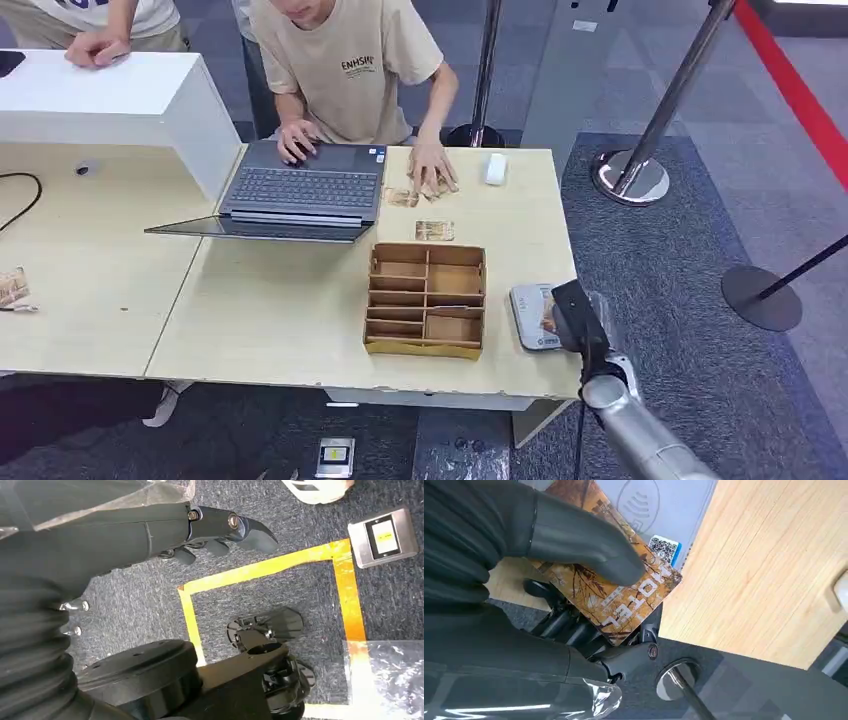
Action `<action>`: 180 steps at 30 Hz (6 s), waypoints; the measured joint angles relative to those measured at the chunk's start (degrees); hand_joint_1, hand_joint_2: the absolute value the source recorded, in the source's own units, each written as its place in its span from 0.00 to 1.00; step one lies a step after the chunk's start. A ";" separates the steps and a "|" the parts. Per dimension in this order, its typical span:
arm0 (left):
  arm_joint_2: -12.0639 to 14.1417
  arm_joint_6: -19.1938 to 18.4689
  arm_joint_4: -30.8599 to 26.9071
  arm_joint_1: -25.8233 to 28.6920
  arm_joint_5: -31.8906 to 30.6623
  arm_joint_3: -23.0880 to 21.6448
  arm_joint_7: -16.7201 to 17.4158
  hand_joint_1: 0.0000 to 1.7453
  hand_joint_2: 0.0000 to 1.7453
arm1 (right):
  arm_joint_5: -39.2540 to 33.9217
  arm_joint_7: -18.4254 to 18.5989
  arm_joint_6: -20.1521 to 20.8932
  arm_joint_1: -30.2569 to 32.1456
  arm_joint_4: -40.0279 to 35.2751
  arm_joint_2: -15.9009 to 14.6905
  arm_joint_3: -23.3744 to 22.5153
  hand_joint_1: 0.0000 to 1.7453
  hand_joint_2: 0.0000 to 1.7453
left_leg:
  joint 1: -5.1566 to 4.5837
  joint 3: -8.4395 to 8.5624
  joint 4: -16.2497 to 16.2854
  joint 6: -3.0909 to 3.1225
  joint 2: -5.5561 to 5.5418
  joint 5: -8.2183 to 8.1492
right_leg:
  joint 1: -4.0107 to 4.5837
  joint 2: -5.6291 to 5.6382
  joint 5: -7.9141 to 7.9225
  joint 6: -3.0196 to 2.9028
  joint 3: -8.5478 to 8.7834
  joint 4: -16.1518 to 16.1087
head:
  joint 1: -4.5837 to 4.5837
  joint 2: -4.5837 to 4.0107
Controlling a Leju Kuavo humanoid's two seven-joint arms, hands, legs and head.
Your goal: Pass the card to the sensor for recognition and then transmit it.
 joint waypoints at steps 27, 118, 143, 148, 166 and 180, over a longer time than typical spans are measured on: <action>0.13 -0.26 0.04 0.04 -0.02 -1.31 -1.49 0.00 1.00 | 9.68 13.92 3.76 -3.63 -47.09 -1.16 1.14 1.00 1.00 | -0.01 -0.21 0.00 0.00 -0.02 0.01 | -0.01 -0.03 -0.01 0.01 -0.15 0.05 | 0.02 0.00; -0.68 0.44 0.07 -0.46 -0.55 -7.76 -0.61 0.00 1.00 | 17.70 12.09 -6.36 -0.79 -34.56 5.35 15.10 0.00 1.00 | 0.03 -0.30 0.00 0.02 -0.04 0.00 | 0.04 -0.11 -0.05 0.00 -0.29 0.02 | 0.00 0.00; -0.04 0.79 0.07 -0.28 0.07 -6.88 -0.59 0.00 1.00 | 16.81 11.54 -4.63 8.83 -45.62 5.42 12.11 0.00 1.00 | 0.02 -0.28 0.00 0.02 -0.02 0.00 | 0.03 -0.10 -0.05 0.00 -0.28 0.02 | 0.00 0.00; -0.04 0.85 0.07 -0.28 0.11 -6.78 -0.53 0.00 1.00 | 21.61 13.66 -5.46 8.89 -45.59 5.40 12.15 0.00 1.00 | 0.02 -0.29 0.00 0.02 -0.02 0.00 | 0.03 -0.10 -0.05 0.00 -0.28 0.02 | 0.00 0.00; -0.02 0.79 0.07 -0.29 0.44 -6.73 -0.44 0.00 1.00 | 35.78 20.33 -5.35 8.01 -42.07 4.66 13.79 0.00 1.00 | 0.02 -0.30 0.00 0.02 -0.03 0.00 | 0.03 -0.10 -0.05 0.00 -0.28 0.02 | 0.00 0.00; -0.02 0.76 0.07 -0.30 0.90 -6.60 -0.44 0.00 1.00 | 36.04 20.55 -4.83 7.45 -38.75 4.37 14.93 0.03 1.00 | 0.02 -0.31 0.00 0.03 -0.03 -0.01 | 0.03 -0.10 -0.05 0.00 -0.29 0.02 | 0.00 0.00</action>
